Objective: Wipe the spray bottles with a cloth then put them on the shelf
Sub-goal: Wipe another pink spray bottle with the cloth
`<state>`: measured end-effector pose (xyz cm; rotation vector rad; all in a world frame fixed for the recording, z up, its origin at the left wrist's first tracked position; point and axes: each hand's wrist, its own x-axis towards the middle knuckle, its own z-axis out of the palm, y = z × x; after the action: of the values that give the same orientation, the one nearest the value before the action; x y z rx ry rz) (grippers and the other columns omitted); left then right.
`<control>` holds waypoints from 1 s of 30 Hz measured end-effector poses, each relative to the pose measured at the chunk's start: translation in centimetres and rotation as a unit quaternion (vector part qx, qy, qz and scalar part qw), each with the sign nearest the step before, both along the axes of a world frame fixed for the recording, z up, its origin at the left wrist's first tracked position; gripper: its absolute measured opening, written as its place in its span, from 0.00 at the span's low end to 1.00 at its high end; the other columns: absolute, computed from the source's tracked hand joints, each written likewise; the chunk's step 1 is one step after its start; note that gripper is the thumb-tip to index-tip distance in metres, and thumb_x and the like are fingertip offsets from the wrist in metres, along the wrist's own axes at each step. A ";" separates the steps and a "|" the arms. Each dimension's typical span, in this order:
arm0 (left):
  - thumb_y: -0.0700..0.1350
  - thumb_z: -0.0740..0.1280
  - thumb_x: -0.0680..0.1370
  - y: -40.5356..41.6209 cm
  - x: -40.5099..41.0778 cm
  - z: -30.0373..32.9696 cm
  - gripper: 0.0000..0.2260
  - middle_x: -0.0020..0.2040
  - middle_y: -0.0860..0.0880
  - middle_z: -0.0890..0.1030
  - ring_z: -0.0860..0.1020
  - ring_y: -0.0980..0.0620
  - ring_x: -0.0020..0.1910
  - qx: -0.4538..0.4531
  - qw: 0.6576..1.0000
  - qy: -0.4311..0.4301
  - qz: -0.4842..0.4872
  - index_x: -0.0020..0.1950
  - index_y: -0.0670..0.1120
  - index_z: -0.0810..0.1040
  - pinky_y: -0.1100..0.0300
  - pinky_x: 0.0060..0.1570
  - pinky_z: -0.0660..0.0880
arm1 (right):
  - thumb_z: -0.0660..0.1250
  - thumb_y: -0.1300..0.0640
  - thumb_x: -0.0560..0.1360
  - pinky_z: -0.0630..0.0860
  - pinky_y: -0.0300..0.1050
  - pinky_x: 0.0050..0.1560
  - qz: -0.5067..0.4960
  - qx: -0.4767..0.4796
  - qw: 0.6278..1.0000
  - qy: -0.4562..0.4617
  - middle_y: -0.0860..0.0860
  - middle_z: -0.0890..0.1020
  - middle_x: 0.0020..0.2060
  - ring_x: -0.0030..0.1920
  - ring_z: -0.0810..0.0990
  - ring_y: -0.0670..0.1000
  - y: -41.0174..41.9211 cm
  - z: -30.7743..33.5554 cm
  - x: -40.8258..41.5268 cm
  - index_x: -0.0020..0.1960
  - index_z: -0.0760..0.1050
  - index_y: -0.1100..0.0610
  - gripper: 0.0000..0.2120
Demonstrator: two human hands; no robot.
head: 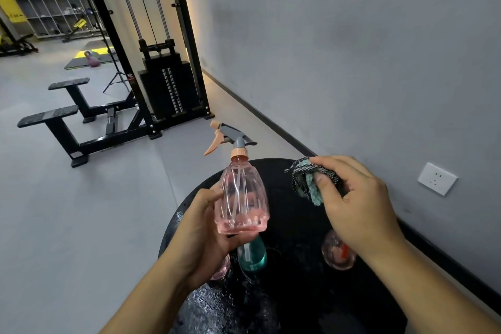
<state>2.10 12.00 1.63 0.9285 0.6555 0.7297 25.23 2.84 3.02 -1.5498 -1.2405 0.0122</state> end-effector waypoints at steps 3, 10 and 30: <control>0.55 0.68 0.74 -0.1 -0.3 -0.1 0.28 0.65 0.35 0.83 0.84 0.37 0.56 -0.028 1.000 -0.004 -0.012 0.70 0.42 0.81 0.42 0.56 0.81 | 0.71 0.60 0.79 0.77 0.36 0.46 -0.001 -0.006 1.000 0.003 0.36 0.81 0.54 0.46 0.82 0.47 0.0 0.1 0.0 0.60 0.84 0.46 0.13; 0.50 0.78 0.69 -0.8 0.0 0.1 0.30 0.67 0.39 0.82 0.85 0.37 0.54 0.048 0.998 0.023 -0.039 0.71 0.50 0.79 0.45 0.46 0.83 | 0.71 0.60 0.80 0.73 0.24 0.51 -0.009 0.002 1.000 0.013 0.37 0.82 0.54 0.55 0.80 0.38 0.0 0.6 0.2 0.61 0.84 0.49 0.12; 0.47 0.81 0.67 -1.0 0.3 0.2 0.28 0.63 0.39 0.85 0.86 0.34 0.56 0.090 0.983 0.120 -0.105 0.68 0.55 0.84 0.42 0.51 0.84 | 0.70 0.62 0.79 0.77 0.42 0.63 0.042 -0.037 0.988 -0.144 0.44 0.80 0.58 0.60 0.79 0.46 0.3 0.4 -0.8 0.64 0.82 0.54 0.14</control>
<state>2.40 10.98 1.85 1.2454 0.6975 0.4981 24.41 3.16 3.45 -1.6014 -1.5467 -0.1160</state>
